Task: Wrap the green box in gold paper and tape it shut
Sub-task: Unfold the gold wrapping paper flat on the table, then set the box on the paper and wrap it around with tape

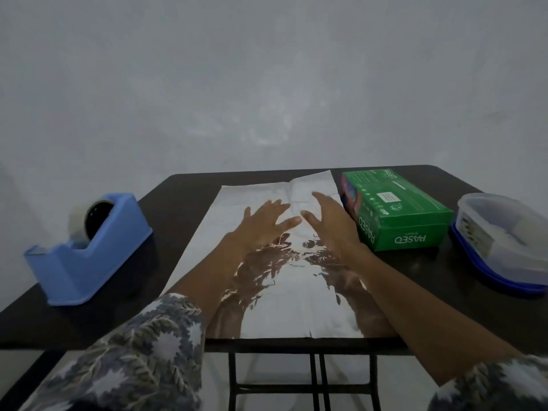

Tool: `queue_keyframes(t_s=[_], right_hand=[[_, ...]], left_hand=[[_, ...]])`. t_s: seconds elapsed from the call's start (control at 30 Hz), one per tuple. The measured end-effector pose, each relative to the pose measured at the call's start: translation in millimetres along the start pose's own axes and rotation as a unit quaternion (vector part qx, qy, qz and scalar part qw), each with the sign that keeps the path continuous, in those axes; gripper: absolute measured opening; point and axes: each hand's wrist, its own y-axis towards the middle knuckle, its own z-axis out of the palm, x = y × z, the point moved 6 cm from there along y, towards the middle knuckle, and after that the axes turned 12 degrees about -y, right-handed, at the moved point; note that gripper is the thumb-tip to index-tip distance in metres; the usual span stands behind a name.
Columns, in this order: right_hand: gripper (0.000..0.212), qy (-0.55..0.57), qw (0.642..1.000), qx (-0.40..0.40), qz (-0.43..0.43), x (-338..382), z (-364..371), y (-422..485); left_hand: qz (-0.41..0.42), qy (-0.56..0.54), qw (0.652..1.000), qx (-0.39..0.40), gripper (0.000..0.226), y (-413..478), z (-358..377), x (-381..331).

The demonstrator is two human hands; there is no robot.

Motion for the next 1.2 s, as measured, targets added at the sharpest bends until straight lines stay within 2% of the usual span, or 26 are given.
queue_keyframes(t_s=[0.03, 0.1, 0.13, 0.17, 0.27, 0.33, 0.43, 0.53, 0.63, 0.73, 0.87, 0.93, 1.03, 1.07, 1.13, 1.2], right_hand=[[0.055, -0.020, 0.997, -0.063, -0.037, 8.5, -16.2, -5.4], [0.059, -0.107, 0.969, -0.198, -0.103, 20.2, -44.6, -18.0], [0.065, -0.145, 0.953, -0.247, -0.094, 17.8, -56.5, -25.5], [0.074, -0.167, 0.946, -0.273, -0.048, 9.1, -65.8, -30.6], [0.104, -0.117, 0.949, -0.222, 0.193, -42.7, -77.4, -49.1], [0.119, -0.049, 0.939, -0.168, 0.295, -68.2, -76.0, -62.6], [0.129, 0.020, 0.929, -0.123, 0.349, -86.4, -72.8, -70.1], [0.124, 0.125, 0.911, -0.118, 0.376, -97.7, -72.5, -70.1], [0.110, 0.153, 0.905, -0.168, 0.359, -105.8, -80.3, -68.7], [0.100, 0.203, 0.887, -0.215, 0.354, -112.6, -84.9, -68.1], [0.096, 0.271, 0.878, -0.233, 0.318, -106.7, -96.8, -66.2], [0.098, 0.308, 0.887, -0.228, 0.257, -93.6, -104.4, -56.1], [0.105, 0.397, 0.892, -0.155, 0.150, -62.5, -104.1, -34.2], [0.104, 0.424, 0.890, -0.116, 0.118, -50.8, -100.9, -28.6], [0.102, 0.458, 0.886, -0.041, 0.059, -24.3, -90.5, -18.9], [0.103, 0.464, 0.886, 0.013, 0.020, -4.4, -75.7, -12.3]], left_hand=[[0.002, -0.007, 1.000, -0.004, 0.063, -3.2, 0.0, -4.4], [0.000, 0.004, 1.000, 0.013, 0.064, -10.2, 3.6, -13.0], [0.003, 0.013, 1.000, 0.028, 0.065, -13.4, 6.9, -17.1], [0.005, 0.022, 0.999, 0.040, 0.066, -16.0, 10.1, -18.7], [0.011, 0.027, 0.998, 0.049, 0.066, -25.2, 16.5, -23.9], [0.012, 0.016, 0.999, 0.045, 0.065, -29.5, 19.4, -28.5], [0.010, -0.006, 0.999, 0.045, 0.065, -34.9, 23.6, -35.7], [-0.002, -0.043, 0.998, 0.044, 0.065, -38.5, 24.2, -40.3], [-0.017, -0.108, 0.993, 0.037, 0.064, -38.8, 23.8, -38.4], [-0.012, -0.234, 0.972, 0.005, 0.065, -35.6, 17.0, -41.3], [-0.019, -0.365, 0.925, -0.102, 0.059, -29.7, -10.6, -43.9], [-0.035, -0.457, 0.871, -0.176, 0.059, -28.3, -32.7, -35.7], [-0.094, -0.592, 0.760, -0.251, 0.064, -26.2, -68.5, -5.7], [-0.116, -0.613, 0.743, -0.243, 0.068, -25.7, -76.7, 3.9], [-0.150, -0.622, 0.746, -0.184, 0.070, -30.1, -86.9, 19.7], [-0.164, -0.642, 0.734, -0.146, 0.051, -35.3, -89.5, 33.9]])
